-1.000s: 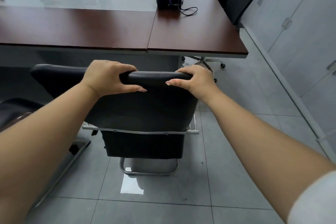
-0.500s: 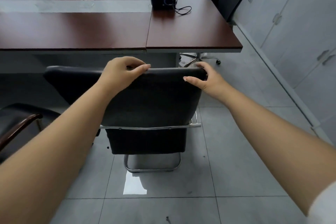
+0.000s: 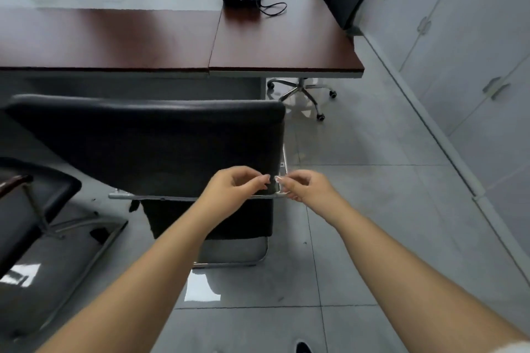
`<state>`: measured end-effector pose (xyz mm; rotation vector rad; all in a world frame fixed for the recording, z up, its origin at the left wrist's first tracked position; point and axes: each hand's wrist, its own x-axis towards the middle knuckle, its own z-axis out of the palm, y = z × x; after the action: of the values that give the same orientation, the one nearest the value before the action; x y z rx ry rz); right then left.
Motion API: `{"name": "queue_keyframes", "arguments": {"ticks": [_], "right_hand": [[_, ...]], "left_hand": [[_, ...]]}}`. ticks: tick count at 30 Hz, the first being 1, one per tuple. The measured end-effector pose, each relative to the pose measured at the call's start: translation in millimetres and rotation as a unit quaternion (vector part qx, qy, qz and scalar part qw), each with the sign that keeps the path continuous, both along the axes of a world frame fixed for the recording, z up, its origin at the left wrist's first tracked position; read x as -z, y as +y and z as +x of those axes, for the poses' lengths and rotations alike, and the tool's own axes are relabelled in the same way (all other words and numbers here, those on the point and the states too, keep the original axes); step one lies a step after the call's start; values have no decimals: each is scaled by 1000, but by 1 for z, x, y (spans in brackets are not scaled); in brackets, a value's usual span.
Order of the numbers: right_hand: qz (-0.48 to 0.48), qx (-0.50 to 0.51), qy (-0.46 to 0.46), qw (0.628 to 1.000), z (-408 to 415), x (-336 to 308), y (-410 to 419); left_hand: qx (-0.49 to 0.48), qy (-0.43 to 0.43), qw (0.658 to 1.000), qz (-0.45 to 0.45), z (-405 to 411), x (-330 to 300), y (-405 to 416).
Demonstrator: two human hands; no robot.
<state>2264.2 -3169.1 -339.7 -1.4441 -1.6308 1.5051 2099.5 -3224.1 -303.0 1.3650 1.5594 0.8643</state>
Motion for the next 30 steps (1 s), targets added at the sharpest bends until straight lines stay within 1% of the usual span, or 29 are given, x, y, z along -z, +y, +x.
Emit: {"name": "queue_keyframes", "arguments": {"ticks": [2, 4, 6, 10, 13, 15, 18, 22, 25, 28, 30], "right_hand": [[-13, -15, 7, 1000, 1, 3, 2], [-28, -58, 14, 998, -4, 7, 5], [-38, -82, 21, 996, -12, 10, 3], [-70, -172, 29, 982, -47, 16, -15], [-87, -254, 28, 963, -83, 20, -41], [-93, -299, 33, 949, -108, 21, -63], [-96, -358, 37, 928, -150, 18, -98], [-97, -417, 20, 903, -215, 19, -147], [-104, -437, 16, 893, -267, 19, -186], [-121, -441, 36, 889, -321, 16, -225], [-125, -442, 38, 888, -354, 16, -242]], "left_hand": [[-60, -15, 998, -24, 3, 11, -6], [-147, -88, 984, -37, 5, 20, -20], [-197, -139, 969, -46, 6, 22, -35], [-299, -146, 942, -40, -2, 24, -79], [-368, -129, 920, -42, -21, 26, -122], [-417, -133, 899, -32, -37, 27, -153], [-470, -132, 873, -22, -64, 28, -197], [-523, -123, 843, -19, -109, 33, -252], [-551, -117, 826, -28, -154, 37, -291], [-564, -120, 817, -33, -207, 38, -325], [-559, -118, 820, -35, -240, 36, -338]]}}
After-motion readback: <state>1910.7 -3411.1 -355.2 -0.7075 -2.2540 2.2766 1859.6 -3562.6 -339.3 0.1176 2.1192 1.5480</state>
